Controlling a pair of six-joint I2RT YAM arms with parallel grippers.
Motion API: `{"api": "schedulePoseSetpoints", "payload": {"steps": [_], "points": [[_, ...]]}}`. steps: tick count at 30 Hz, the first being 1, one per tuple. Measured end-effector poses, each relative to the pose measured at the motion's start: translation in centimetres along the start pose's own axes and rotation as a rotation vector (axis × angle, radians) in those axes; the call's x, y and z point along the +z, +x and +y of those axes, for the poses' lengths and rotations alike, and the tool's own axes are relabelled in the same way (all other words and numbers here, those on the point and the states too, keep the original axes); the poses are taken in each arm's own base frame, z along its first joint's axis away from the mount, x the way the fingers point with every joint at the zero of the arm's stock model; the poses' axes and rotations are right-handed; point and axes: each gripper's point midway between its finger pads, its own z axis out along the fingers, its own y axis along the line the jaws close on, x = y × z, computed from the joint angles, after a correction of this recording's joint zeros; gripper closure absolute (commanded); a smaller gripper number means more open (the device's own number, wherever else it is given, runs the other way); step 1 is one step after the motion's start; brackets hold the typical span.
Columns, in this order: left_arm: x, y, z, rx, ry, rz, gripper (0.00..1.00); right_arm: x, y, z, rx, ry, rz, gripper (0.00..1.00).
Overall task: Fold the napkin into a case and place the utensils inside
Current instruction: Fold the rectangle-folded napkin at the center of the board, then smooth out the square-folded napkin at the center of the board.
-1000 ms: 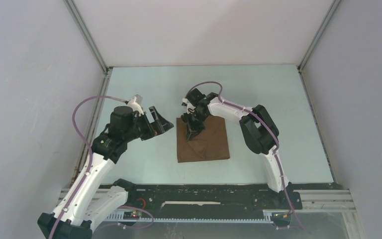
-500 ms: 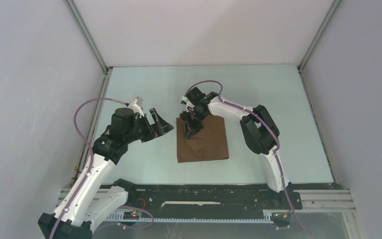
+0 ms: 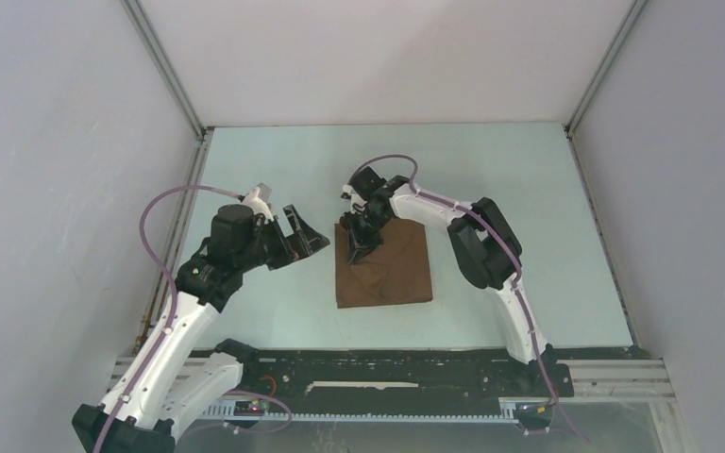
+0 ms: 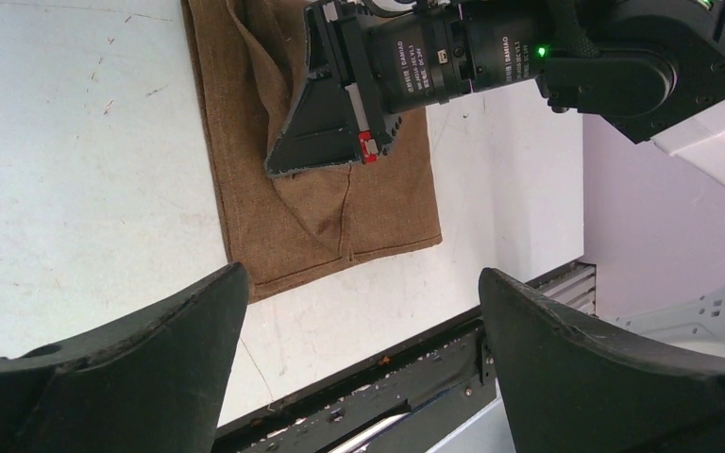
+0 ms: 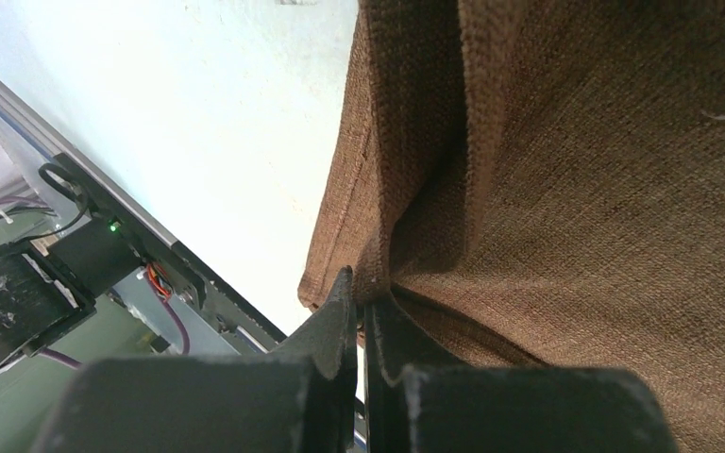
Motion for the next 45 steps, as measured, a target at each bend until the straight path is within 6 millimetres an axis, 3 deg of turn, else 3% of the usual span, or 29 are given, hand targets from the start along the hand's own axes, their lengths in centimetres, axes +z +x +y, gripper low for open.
{"api": "schedulePoseSetpoints", "payload": {"steps": [14,17,22,25,28,33,37,41,45], "points": [[0.0,0.0,0.0,0.000,0.000,0.000,0.00,1.1,-0.4,-0.1,-0.001,-0.003,0.011,1.00],[0.0,0.0,0.0,0.000,0.000,0.000,0.00,1.1,-0.4,0.0,-0.001,-0.004,0.011,0.85],[0.0,0.0,0.0,0.000,0.000,0.000,0.00,0.9,-0.2,0.7,-0.001,-0.041,0.029,0.49],[0.0,0.0,0.0,0.000,0.000,0.000,0.00,0.4,0.1,1.5,-0.009,-0.072,0.036,0.37],[0.0,0.0,0.0,0.000,-0.001,0.001,0.00,-1.6,0.9,2.6,-0.029,-0.107,0.022,0.29],[0.9,0.2,0.5,-0.005,-0.010,0.015,0.00,-8.7,2.6,4.5,-0.077,-0.210,-0.084,0.24],[2.4,1.5,1.7,-0.030,-0.032,0.065,0.00,-12.2,2.3,2.7,-0.057,-0.287,-0.181,0.23],[3.5,2.5,2.8,-0.053,-0.051,0.100,0.02,-10.7,2.0,-1.1,0.029,-0.282,-0.189,0.24],[4.9,3.8,4.0,-0.075,-0.067,0.140,0.20,-7.1,4.0,-1.8,0.060,-0.255,-0.112,0.28]]}}
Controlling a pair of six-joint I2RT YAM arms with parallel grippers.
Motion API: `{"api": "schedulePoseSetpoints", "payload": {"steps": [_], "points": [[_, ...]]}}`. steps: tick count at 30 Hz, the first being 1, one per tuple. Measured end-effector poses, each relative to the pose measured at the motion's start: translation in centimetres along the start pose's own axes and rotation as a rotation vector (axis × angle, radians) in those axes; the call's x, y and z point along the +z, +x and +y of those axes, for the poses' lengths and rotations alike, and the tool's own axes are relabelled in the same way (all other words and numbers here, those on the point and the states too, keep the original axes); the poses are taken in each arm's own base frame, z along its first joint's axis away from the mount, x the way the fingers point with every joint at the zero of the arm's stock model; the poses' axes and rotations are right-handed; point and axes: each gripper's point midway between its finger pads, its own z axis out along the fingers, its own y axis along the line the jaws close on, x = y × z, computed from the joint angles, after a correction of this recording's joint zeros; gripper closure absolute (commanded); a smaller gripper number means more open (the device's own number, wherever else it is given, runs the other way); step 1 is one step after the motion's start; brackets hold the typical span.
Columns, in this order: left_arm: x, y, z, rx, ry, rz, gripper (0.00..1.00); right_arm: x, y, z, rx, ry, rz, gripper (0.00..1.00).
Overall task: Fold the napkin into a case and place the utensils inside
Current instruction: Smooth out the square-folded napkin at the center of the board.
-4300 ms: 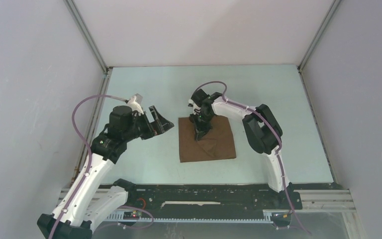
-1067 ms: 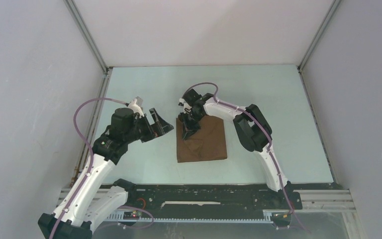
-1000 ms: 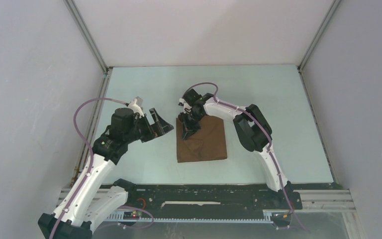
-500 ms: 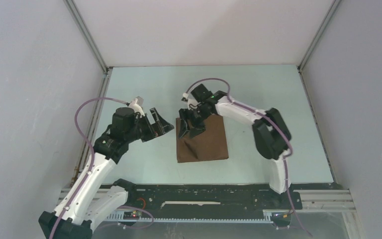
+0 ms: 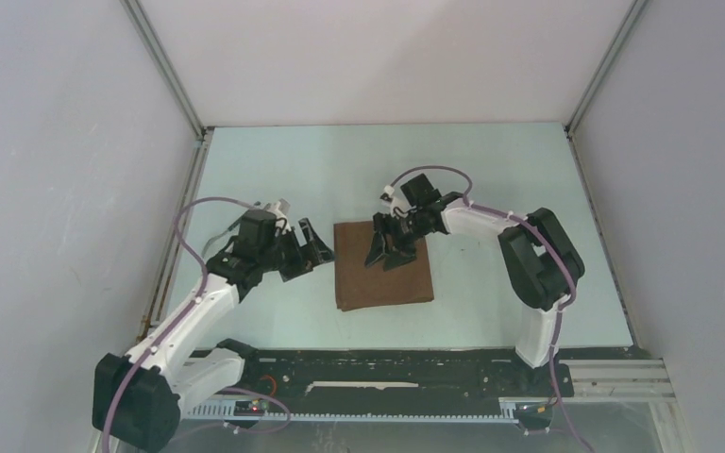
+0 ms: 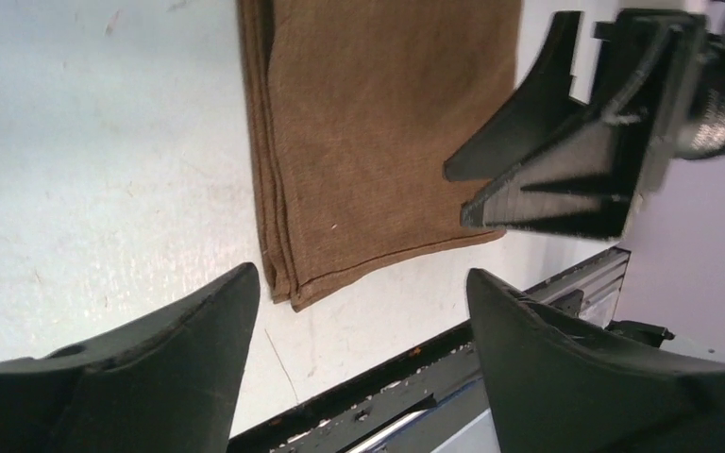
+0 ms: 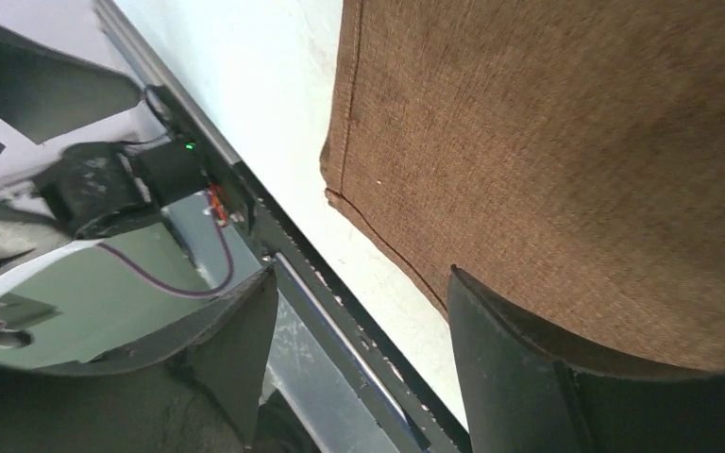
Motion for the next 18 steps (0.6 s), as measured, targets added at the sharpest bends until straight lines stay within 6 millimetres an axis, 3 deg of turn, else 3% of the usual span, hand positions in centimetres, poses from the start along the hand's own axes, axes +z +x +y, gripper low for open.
{"api": "schedulePoseSetpoints", "payload": {"steps": [2,7,14,18], "points": [[0.9,1.0,1.1,-0.014,-0.020,0.035,0.30,0.9,0.8,0.0,-0.016,0.035,0.014,0.30],[3.2,3.7,2.9,-0.024,-0.085,0.145,0.29,1.5,2.5,-0.6,-0.070,0.122,0.006,0.33],[5.7,6.7,4.6,0.009,-0.178,0.261,0.44,-2.5,5.1,-2.5,-0.063,0.207,-0.070,0.33],[6.0,7.8,4.2,0.053,-0.188,0.274,0.52,-4.0,6.0,-2.8,-0.065,0.221,-0.104,0.34]]}}
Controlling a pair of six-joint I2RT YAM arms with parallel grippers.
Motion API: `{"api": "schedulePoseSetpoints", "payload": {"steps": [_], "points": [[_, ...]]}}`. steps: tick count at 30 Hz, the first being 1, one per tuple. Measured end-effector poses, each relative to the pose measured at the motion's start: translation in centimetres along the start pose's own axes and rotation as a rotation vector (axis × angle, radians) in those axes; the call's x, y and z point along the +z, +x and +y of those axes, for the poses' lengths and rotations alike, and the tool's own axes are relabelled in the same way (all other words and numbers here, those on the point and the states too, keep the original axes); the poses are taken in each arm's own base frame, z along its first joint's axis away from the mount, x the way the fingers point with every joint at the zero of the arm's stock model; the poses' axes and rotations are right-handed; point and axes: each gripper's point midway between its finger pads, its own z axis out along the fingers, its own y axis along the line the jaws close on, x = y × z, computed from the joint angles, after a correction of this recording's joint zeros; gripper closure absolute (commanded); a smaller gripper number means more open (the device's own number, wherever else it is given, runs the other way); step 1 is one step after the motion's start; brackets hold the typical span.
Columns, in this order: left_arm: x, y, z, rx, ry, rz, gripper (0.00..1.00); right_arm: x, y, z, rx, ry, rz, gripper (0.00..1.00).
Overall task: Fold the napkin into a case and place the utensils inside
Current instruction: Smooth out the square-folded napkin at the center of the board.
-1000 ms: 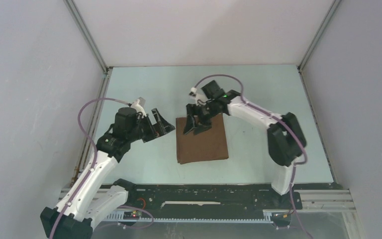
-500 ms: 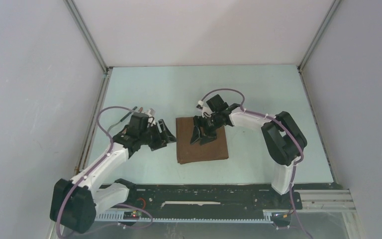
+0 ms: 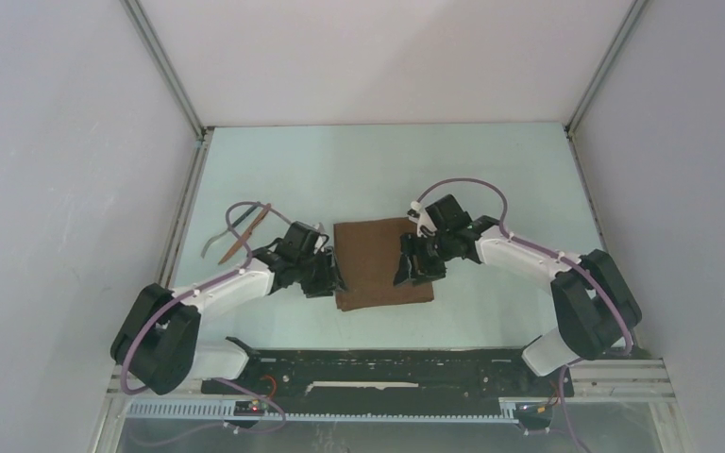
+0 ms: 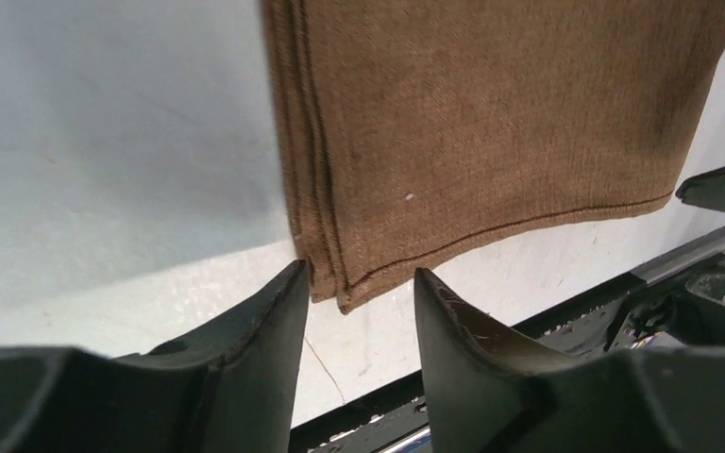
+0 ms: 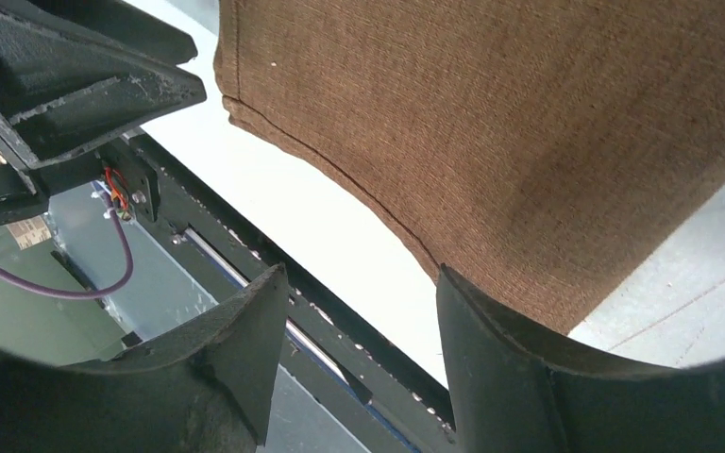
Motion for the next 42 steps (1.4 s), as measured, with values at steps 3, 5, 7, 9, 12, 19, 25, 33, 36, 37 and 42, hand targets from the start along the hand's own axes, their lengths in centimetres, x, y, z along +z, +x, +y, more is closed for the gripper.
{"api": "schedulePoseSetpoints", "payload": {"steps": [3,5,7,9,12,19,25,33,36,37,42], "points": [[0.2,0.8,-0.8,0.025,0.002,0.004,0.59,-0.3,0.5,-0.5,0.005,0.012,-0.005,0.35],[0.3,1.0,-1.0,0.030,0.001,0.002,0.62,-0.2,0.7,-0.7,0.008,0.018,-0.001,0.36],[0.4,0.9,-1.2,0.026,-0.002,-0.009,0.63,-0.2,0.9,-0.9,0.012,0.020,0.004,0.36],[0.4,0.8,-1.3,0.019,-0.002,-0.018,0.63,-0.2,0.9,-0.9,0.011,0.020,0.003,0.36],[0.5,0.5,-1.3,0.005,-0.006,-0.034,0.62,-0.2,0.9,-0.9,0.011,0.020,0.004,0.36],[0.8,0.2,-1.5,-0.007,-0.002,-0.043,0.62,-0.5,1.3,-1.3,0.015,0.023,-0.001,0.37],[1.1,0.0,-0.9,-0.015,-0.034,-0.058,0.57,-0.5,1.4,-1.3,0.016,0.023,-0.004,0.37],[0.9,-0.3,-0.3,-0.021,-0.056,-0.095,0.57,-0.5,1.3,-1.3,0.013,0.020,-0.008,0.37],[1.0,-0.4,-0.3,-0.022,-0.054,-0.096,0.60,-0.5,1.3,-1.3,0.013,0.019,-0.008,0.38],[1.1,-0.4,-0.4,-0.021,-0.052,-0.096,0.60,-0.5,1.3,-1.3,0.013,0.019,-0.008,0.38],[1.6,-0.4,-0.3,-0.021,-0.055,-0.090,0.62,-0.5,1.3,-1.3,0.013,0.020,-0.008,0.38]]}}
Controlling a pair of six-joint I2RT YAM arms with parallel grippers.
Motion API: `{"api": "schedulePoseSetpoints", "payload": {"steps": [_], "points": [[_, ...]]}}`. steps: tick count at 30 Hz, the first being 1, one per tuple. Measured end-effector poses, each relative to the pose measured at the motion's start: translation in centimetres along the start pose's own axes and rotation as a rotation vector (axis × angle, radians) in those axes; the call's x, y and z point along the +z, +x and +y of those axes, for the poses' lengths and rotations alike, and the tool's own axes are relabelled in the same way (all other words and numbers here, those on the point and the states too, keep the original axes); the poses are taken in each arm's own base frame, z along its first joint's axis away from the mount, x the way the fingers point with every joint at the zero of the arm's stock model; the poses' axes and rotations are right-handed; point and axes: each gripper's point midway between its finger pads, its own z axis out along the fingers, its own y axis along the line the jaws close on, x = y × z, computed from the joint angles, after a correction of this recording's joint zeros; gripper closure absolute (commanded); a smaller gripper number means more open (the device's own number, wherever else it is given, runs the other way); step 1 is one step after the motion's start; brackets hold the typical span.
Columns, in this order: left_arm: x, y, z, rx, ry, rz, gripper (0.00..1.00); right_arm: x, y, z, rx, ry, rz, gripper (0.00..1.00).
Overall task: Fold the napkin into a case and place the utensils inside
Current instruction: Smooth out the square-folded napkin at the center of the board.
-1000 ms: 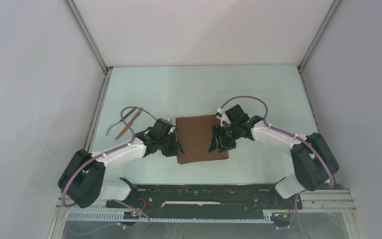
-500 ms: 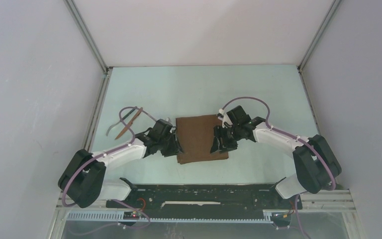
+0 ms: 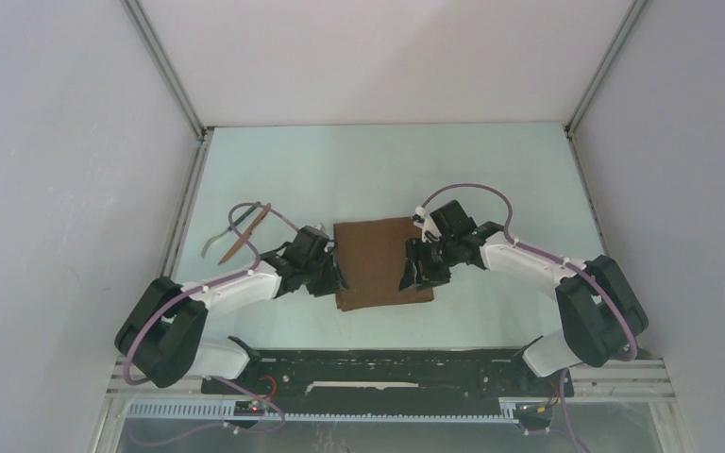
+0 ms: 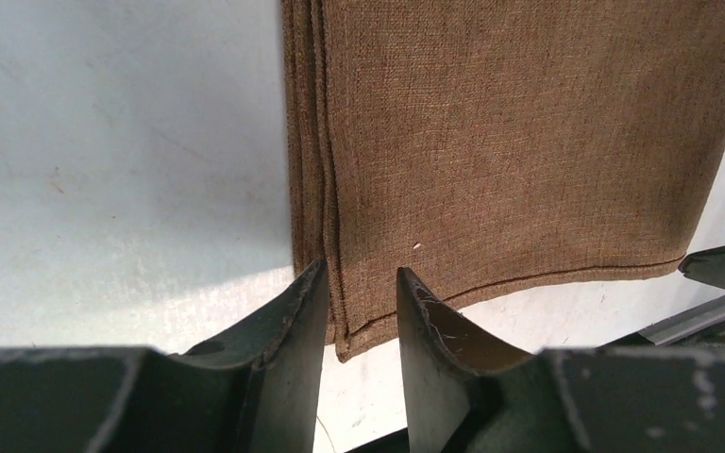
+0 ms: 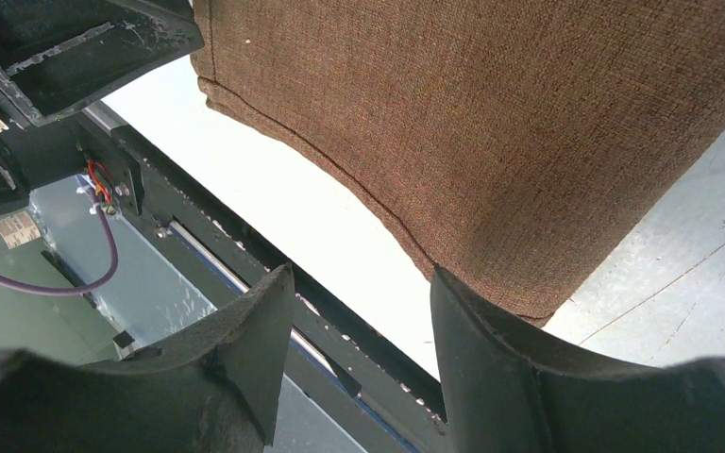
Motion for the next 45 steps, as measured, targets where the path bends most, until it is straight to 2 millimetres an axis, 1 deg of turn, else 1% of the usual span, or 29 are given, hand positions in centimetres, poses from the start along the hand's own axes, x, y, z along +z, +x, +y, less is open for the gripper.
{"api": "schedulePoseSetpoints", "payload": {"steps": [9,14,16,21,24,30,38,45], "points": [[0.4,0.4,0.3,-0.008,-0.002,0.009,0.60,0.0,0.0,0.0,0.000,-0.001,0.000,0.38],[0.5,0.5,-0.1,-0.008,0.008,0.007,0.61,0.0,-0.1,0.0,-0.002,-0.002,-0.002,0.39],[0.6,0.5,-0.3,-0.005,0.014,0.006,0.63,0.0,-0.1,0.1,-0.003,-0.003,-0.004,0.38],[0.9,0.6,-0.4,-0.009,0.017,0.011,0.80,0.0,-0.1,0.1,-0.003,-0.004,-0.005,0.39],[0.9,0.7,-0.4,-0.007,0.015,0.012,0.84,0.0,-0.1,0.1,-0.003,-0.004,-0.005,0.39],[0.4,0.7,-0.2,-0.006,0.006,0.007,0.99,0.0,-0.1,0.1,-0.003,-0.004,-0.005,0.39],[-1.1,0.1,-0.1,-0.002,-0.007,-0.030,1.00,0.0,-0.1,0.1,-0.003,-0.007,-0.004,0.40],[-1.1,0.4,0.6,-0.002,-0.038,-0.023,1.00,0.0,-0.1,0.2,-0.003,-0.011,-0.002,0.40]]}}
